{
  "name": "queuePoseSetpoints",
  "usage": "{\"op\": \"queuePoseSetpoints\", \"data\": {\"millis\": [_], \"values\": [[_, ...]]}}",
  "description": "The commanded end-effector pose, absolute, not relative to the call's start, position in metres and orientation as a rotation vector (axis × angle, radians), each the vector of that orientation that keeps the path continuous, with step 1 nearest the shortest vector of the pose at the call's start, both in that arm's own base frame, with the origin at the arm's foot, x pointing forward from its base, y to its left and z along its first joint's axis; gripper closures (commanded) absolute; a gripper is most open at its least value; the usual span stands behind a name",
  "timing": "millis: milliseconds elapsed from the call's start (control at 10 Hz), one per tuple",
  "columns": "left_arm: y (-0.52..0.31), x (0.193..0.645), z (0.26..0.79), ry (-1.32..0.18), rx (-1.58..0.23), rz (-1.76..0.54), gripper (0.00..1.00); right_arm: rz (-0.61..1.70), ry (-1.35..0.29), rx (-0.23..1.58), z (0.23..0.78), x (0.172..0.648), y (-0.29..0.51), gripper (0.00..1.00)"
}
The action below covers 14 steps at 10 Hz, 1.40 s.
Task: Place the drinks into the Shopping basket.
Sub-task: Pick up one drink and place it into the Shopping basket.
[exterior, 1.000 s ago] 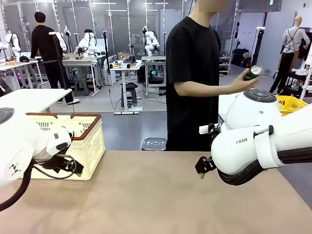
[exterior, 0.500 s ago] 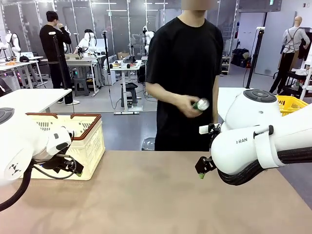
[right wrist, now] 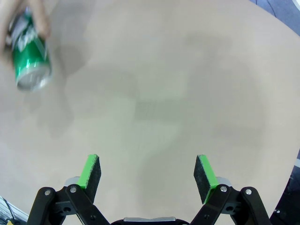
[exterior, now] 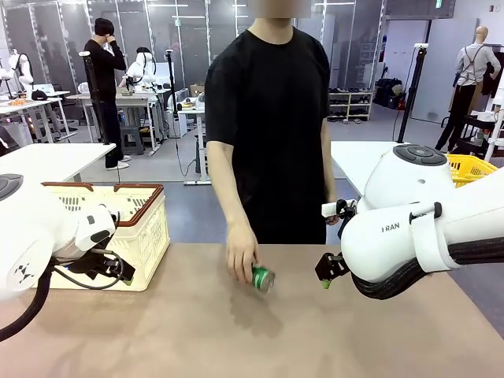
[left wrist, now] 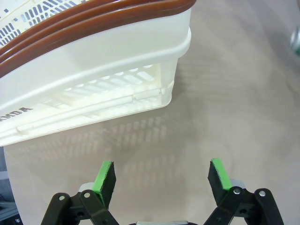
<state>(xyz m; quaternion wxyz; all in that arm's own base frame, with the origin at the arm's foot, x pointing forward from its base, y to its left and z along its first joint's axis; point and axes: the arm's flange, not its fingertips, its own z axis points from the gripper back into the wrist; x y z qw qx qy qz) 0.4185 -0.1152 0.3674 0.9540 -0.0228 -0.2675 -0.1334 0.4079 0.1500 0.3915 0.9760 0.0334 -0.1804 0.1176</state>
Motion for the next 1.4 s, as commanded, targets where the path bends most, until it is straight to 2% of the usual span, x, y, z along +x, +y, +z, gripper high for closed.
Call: {"op": "queuePoseSetpoints", "data": {"millis": [0,1000,1300], "values": [[-0.116,0.418,0.367,-0.542,-0.047,-0.273,0.00,0.240,-0.365,0.066,0.391,0.408,0.150,0.00],[-0.115,0.418,0.367,-0.543,-0.046,-0.271,0.00,0.240,-0.365,0.066,0.391,0.408,0.150,0.00],[-0.163,0.386,0.374,-0.519,-0.044,-0.622,0.00,0.240,-0.365,0.066,0.391,0.408,0.150,0.00]]}}
